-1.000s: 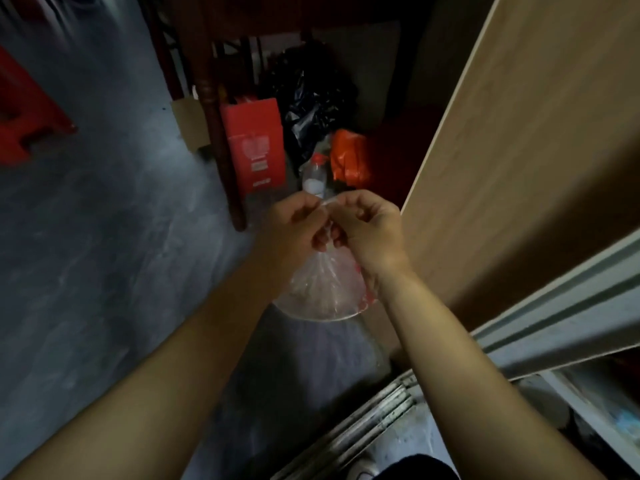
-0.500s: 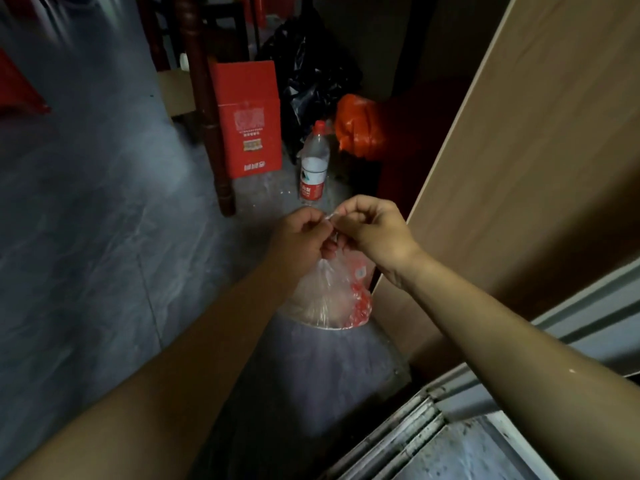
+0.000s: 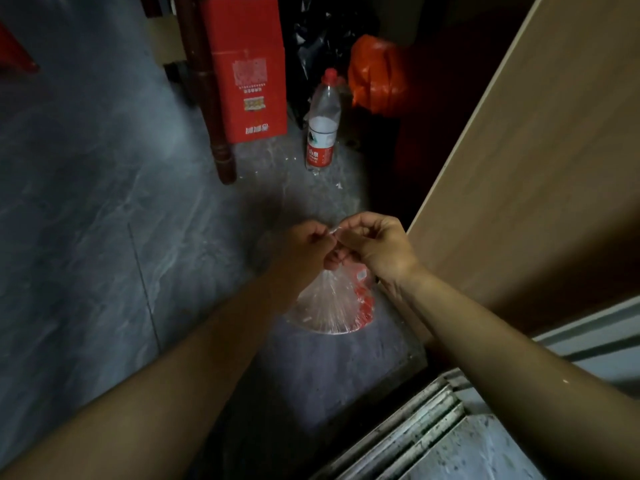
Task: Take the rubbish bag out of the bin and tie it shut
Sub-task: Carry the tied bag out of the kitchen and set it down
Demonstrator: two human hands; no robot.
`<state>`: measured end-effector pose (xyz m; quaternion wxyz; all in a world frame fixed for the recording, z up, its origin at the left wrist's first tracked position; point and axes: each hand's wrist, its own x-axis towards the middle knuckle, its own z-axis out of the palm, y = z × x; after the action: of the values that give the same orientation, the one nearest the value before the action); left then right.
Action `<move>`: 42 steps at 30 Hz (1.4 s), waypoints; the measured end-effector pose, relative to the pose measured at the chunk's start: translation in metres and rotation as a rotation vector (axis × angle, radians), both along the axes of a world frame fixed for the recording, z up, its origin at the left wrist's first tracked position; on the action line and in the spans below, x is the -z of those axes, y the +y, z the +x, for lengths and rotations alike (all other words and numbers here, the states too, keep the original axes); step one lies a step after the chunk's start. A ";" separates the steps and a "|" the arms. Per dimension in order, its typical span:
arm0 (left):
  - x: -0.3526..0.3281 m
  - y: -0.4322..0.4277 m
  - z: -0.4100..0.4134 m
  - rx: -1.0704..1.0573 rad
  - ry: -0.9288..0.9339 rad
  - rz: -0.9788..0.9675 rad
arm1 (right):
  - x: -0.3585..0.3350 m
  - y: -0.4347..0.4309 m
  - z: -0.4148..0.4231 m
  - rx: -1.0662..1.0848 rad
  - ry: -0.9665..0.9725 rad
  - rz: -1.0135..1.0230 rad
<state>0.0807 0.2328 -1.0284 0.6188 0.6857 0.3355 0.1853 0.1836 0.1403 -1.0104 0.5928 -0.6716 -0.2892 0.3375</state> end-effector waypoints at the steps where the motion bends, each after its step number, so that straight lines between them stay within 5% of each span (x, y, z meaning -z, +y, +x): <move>1: 0.005 0.000 0.001 0.000 0.008 0.005 | 0.005 0.000 0.000 0.008 0.002 -0.007; 19: 0.063 0.000 0.001 0.018 -0.056 -0.071 | 0.059 0.001 0.003 0.026 0.044 -0.051; 42: 0.102 -0.018 -0.011 0.086 0.241 0.263 | 0.104 -0.026 -0.007 0.049 -0.084 -0.299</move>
<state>0.0697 0.2151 -1.1301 0.4864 0.7917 0.3505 0.1173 0.1768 0.1138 -1.1140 0.4818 -0.7726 -0.2438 0.3339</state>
